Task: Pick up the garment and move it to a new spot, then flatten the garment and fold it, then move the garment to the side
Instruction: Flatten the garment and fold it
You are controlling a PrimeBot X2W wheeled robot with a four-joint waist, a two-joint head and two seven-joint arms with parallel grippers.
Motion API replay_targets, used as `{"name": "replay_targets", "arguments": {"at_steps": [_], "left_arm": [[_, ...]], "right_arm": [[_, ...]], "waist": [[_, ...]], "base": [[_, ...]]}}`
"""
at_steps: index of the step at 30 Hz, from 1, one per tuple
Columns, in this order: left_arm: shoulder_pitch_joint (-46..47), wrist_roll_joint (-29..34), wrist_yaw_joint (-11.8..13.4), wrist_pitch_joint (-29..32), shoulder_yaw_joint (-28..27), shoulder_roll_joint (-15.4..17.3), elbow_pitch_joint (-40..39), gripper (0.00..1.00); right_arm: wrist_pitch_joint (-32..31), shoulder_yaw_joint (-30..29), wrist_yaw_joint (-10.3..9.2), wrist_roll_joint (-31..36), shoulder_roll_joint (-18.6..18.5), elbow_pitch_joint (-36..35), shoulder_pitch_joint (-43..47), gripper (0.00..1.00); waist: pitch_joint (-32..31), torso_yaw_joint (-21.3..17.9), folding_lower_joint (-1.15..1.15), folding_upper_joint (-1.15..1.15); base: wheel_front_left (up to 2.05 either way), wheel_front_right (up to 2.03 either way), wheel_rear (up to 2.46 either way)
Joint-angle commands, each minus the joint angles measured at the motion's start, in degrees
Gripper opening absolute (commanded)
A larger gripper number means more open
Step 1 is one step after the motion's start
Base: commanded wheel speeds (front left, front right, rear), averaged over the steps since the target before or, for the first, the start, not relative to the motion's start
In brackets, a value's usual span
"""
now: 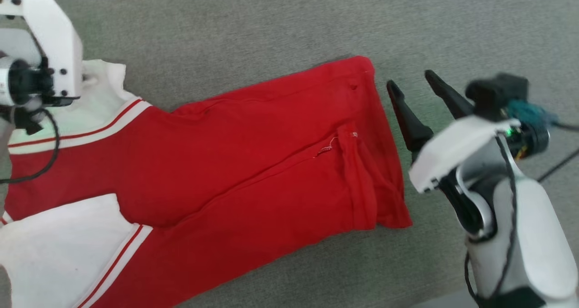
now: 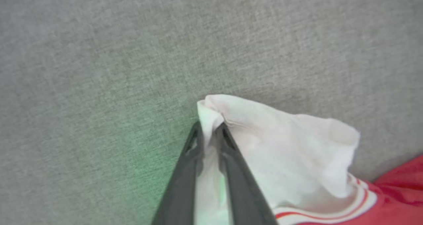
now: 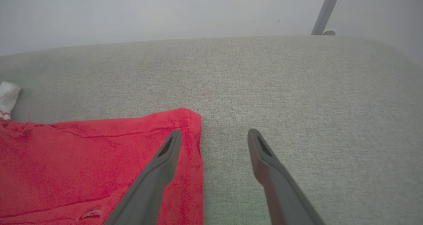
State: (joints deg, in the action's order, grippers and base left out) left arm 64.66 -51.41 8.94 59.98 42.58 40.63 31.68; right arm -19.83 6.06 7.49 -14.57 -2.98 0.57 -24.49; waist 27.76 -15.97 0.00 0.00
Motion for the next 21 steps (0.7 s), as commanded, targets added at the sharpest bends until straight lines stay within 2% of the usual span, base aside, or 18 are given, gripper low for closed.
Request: {"name": "replay_targets", "arguments": {"at_steps": [1,9,17,20,21], "left_arm": [[-1.82,-0.1,0.24,0.53,1.21,-0.58,1.26,0.0],[0.92,0.79,-1.14,-1.67,2.06,-4.63,1.8,0.0],[2.59,0.87,-2.42,-4.01,2.58,-8.44,3.5,0.0],[2.86,0.81,-3.01,-5.1,2.61,-9.39,4.48,0.0],[2.99,0.78,-3.25,-5.68,2.5,-9.64,4.72,0.0]], "right_arm": [[-0.3,0.33,0.0,0.36,0.12,0.26,-0.82,1.0],[-11.23,2.03,0.0,-0.08,-1.18,10.39,-11.06,1.0],[-26.09,6.6,0.01,-3.24,-3.11,23.26,-17.98,1.0],[-32.0,8.96,0.06,-4.67,-4.27,25.8,-18.93,0.0],[-33.07,9.15,0.06,-4.88,-4.76,26.01,-19.36,0.0]], "waist": [[0.32,0.34,0.0,0.0],[1.59,3.39,0.0,0.0],[2.23,6.48,0.0,0.0],[2.1,7.39,0.0,0.0],[1.99,7.65,0.0,0.0]], "base": [[0.0,0.0,0.0],[0.0,0.0,0.0],[0.0,0.0,0.0],[0.0,0.0,0.0],[0.0,0.0,0.0]]}}
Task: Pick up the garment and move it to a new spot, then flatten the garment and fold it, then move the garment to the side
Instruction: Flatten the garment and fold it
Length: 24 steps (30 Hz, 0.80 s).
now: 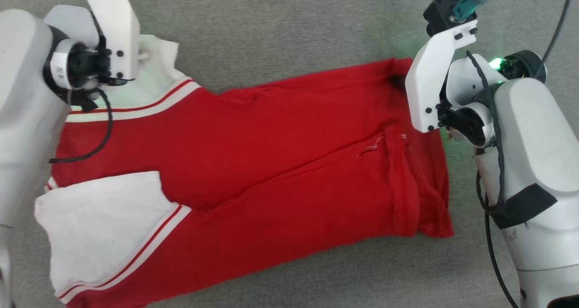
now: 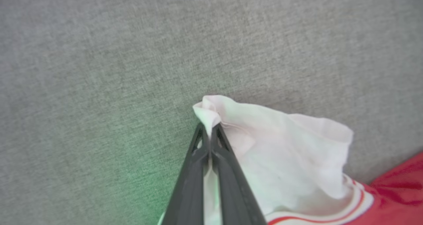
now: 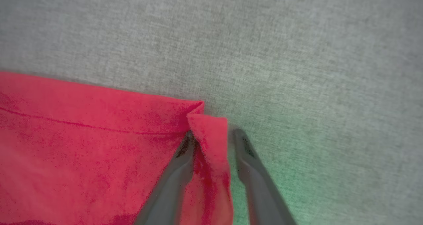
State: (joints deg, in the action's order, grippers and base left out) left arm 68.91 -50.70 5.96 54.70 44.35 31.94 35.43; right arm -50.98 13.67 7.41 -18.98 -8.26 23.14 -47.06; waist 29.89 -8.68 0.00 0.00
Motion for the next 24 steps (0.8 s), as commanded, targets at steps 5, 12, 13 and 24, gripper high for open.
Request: {"name": "replay_targets", "arguments": {"at_steps": [5,12,13,24], "left_arm": [[-0.78,-0.55,-1.28,-2.48,0.16,-1.58,2.57,0.0],[0.72,-1.26,-3.03,-2.76,-0.22,-1.82,2.1,0.0],[0.86,-1.13,-3.09,-2.59,-0.16,-1.74,1.7,0.0],[-2.07,-1.38,-1.74,1.23,0.84,1.56,-7.53,0.0]], "right_arm": [[-1.94,-0.6,0.07,0.3,-0.53,1.97,1.56,0.0],[-0.41,-3.12,0.07,1.14,-2.64,-2.98,3.55,0.0],[-0.26,-3.49,0.07,1.26,-3.01,-3.96,4.06,0.0],[-1.06,-6.15,0.07,-0.32,-5.69,-13.67,11.07,0.0]], "waist": [[-1.22,1.76,0.0,0.0],[-4.18,4.33,0.0,0.0],[-4.7,4.71,0.0,0.0],[-9.64,7.99,0.0,0.0]], "base": [[0.0,0.0,0.0],[0.0,0.0,0.0],[0.0,0.0,0.0],[0.0,0.0,0.0]]}}
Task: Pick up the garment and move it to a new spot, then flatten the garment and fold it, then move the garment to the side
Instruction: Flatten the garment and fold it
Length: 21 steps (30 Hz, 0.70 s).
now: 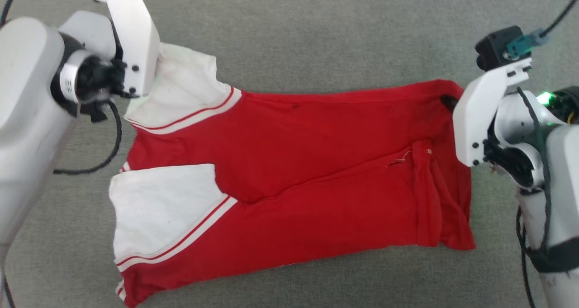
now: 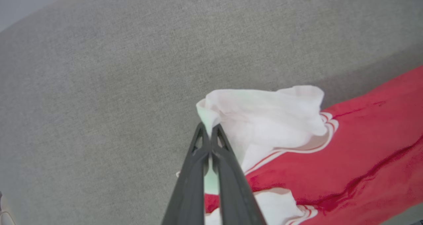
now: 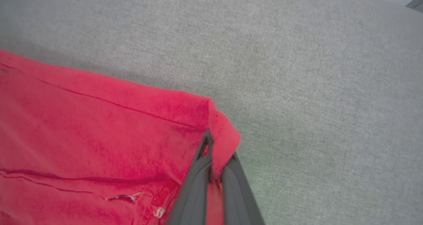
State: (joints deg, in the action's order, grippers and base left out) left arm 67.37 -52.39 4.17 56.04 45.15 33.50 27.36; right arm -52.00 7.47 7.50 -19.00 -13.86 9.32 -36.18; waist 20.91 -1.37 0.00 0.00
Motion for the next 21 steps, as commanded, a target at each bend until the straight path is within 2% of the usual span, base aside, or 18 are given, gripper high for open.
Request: {"name": "replay_targets", "arguments": {"at_steps": [1,7,15,16,21], "left_arm": [[-1.15,0.04,0.59,0.45,0.07,0.41,-1.16,0.0],[-7.52,-1.17,5.03,3.51,0.28,5.14,-14.02,0.0],[-18.07,-2.48,12.37,6.73,0.96,12.98,-31.07,0.0],[-20.68,-2.68,13.87,7.0,1.3,14.45,-34.67,0.0],[-26.91,-3.48,17.34,6.76,2.23,16.62,-39.85,0.0]], "right_arm": [[-0.33,-0.17,-0.02,-0.49,-0.25,-0.98,1.0,0.0],[-2.99,-1.63,-0.02,-2.14,-2.01,-8.75,6.45,0.0],[-7.71,-3.98,-0.02,-4.45,-4.28,-19.35,15.6,0.0],[-8.9,-4.39,-0.02,-4.95,-4.75,-21.22,18.14,0.0],[-10.41,-5.68,-0.02,-5.72,-4.35,-22.64,23.28,0.0]], "waist": [[-1.06,1.0,0.0,0.0],[-3.01,2.46,0.0,0.0],[-4.65,3.39,0.0,0.0],[-4.82,3.59,0.0,0.0],[-5.21,3.77,0.0,0.0]], "base": [[0.0,0.0,0.0],[0.0,0.0,0.0],[0.0,0.0,0.0],[0.0,0.0,0.0],[0.0,0.0,0.0]]}}
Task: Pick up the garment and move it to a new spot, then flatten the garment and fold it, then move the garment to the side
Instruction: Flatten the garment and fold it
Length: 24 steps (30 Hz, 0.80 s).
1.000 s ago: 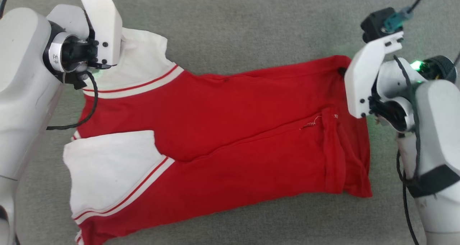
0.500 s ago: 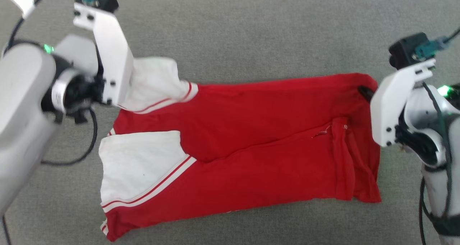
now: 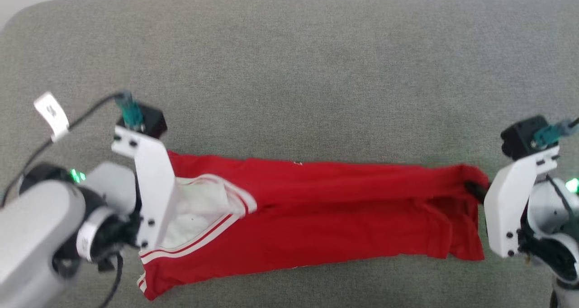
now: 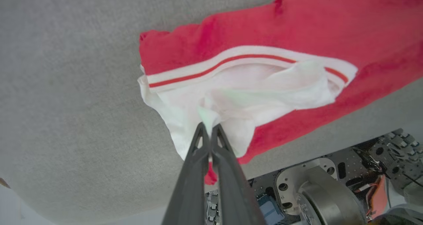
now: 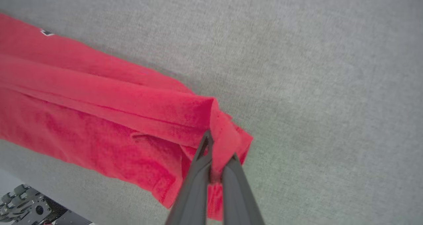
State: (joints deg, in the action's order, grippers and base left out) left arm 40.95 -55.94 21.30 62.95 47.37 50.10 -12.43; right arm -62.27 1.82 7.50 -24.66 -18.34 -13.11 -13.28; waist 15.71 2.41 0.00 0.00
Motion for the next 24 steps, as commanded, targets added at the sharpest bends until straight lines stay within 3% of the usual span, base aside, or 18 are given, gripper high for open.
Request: {"name": "replay_targets", "arguments": {"at_steps": [1,7,8,9,10,11,12,13,24], "left_arm": [[-1.66,-0.38,0.61,-0.42,0.19,0.07,-0.37,0.0],[-6.76,-2.33,0.47,-3.44,0.99,-1.33,2.6,0.0],[-7.16,-2.43,0.09,-4.25,0.96,-1.69,3.48,0.09],[-7.65,-2.84,-0.35,-5.09,0.92,-2.37,4.51,0.31],[-8.23,-3.17,-0.89,-5.78,0.96,-2.81,5.39,0.41],[-8.47,-3.02,-1.71,-6.65,1.01,-2.95,6.11,0.48],[-8.52,-3.01,-2.35,-7.82,0.72,-3.31,6.68,0.88],[-8.74,-3.24,-2.54,-8.85,0.31,-3.7,7.37,1.0],[-11.38,-1.77,-6.95,-22.01,-3.17,-4.48,6.65,1.0]], "right_arm": [[-0.11,-0.33,-0.02,-0.25,0.53,0.06,1.15,0.0],[1.35,0.02,-0.02,0.27,2.11,3.94,3.28,0.0],[1.77,0.41,-0.02,0.39,2.35,4.69,3.04,0.11],[2.37,0.71,-0.02,0.56,2.48,5.42,2.81,0.4],[2.84,0.9,-0.02,0.46,2.73,5.92,2.63,0.6],[3.4,1.11,-0.02,0.53,2.72,6.43,2.45,0.99],[4.03,1.28,-0.02,0.41,2.72,6.84,2.34,1.0],[4.49,1.51,-0.02,-0.08,2.63,7.07,2.41,1.0],[5.29,-3.91,-0.01,-1.44,2.44,6.88,4.94,1.0]], "waist": [[-0.06,-0.03,0.0,0.0],[-0.68,-0.41,0.0,0.0],[-0.78,-0.51,0.0,0.0],[-0.99,-0.54,0.0,0.0],[-1.15,-0.57,0.0,0.0],[-1.36,-0.61,0.0,0.0],[-1.6,-0.62,0.0,0.0],[-1.83,-0.57,0.0,0.0],[-4.61,1.41,0.0,0.0]], "base": [[0.0,0.0,0.0],[0.0,0.0,0.0],[0.0,0.0,0.0],[0.0,0.0,0.0],[0.0,0.0,0.0],[0.0,0.0,0.0],[0.0,0.0,0.0],[0.0,0.0,0.0],[0.0,0.0,0.0]]}}
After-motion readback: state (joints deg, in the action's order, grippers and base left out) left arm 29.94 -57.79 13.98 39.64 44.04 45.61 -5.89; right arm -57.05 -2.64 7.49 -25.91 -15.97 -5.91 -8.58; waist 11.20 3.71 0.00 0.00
